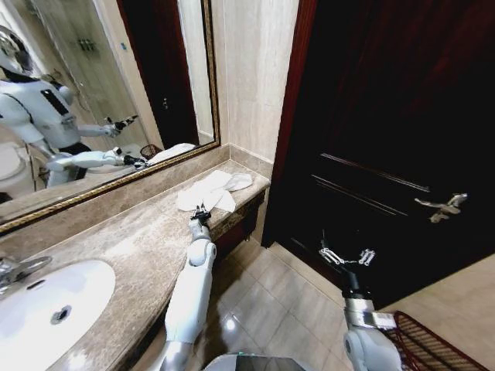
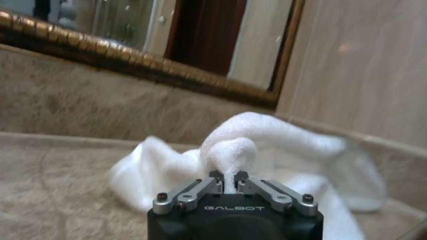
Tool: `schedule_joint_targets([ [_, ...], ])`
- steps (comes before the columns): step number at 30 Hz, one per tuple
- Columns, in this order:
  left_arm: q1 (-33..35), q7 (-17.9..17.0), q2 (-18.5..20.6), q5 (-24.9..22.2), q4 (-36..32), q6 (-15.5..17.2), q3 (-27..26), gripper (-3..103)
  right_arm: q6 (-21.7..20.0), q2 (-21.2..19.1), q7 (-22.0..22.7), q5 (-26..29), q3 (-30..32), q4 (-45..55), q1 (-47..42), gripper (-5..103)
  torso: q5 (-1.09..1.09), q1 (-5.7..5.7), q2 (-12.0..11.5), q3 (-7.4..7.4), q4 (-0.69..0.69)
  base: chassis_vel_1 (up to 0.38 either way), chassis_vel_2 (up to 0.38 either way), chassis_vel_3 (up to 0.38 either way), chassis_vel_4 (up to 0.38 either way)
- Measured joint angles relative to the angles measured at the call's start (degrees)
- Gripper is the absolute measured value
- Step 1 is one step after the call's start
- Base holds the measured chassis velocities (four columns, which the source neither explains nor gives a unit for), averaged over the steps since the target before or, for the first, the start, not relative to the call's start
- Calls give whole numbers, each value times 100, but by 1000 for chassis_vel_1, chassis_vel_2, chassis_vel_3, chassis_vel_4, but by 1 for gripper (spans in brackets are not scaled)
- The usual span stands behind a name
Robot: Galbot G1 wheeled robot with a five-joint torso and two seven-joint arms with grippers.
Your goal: Discard the used towel into the hamper.
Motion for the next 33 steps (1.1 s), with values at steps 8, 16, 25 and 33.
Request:
schedule_joint_targets([
  [8,908,1001,-2,-141,-795,-903,-12,6,45,-20,-113,28,-60,129,-54,100,-7,0,0,0,1,0,0,0,0],
  [16,1886,1875,-1,-376,-2013,-1722,-96,6,199,26,-186,79,-80,145,-91,100,0,-1,0,-1,1,0,0,0,0],
  [25,2938,2074,37,-364,-2963,-2191,-225,6,426,254,264,316,-139,193,-173,100,-1,-1,0,-1,0,0,0,0,0],
  [33,4037,1228,0,483,-3633,-2432,-51,6,449,216,265,543,-48,534,-251,100,-1,-1,1,-1,0,0,0,0,0],
])
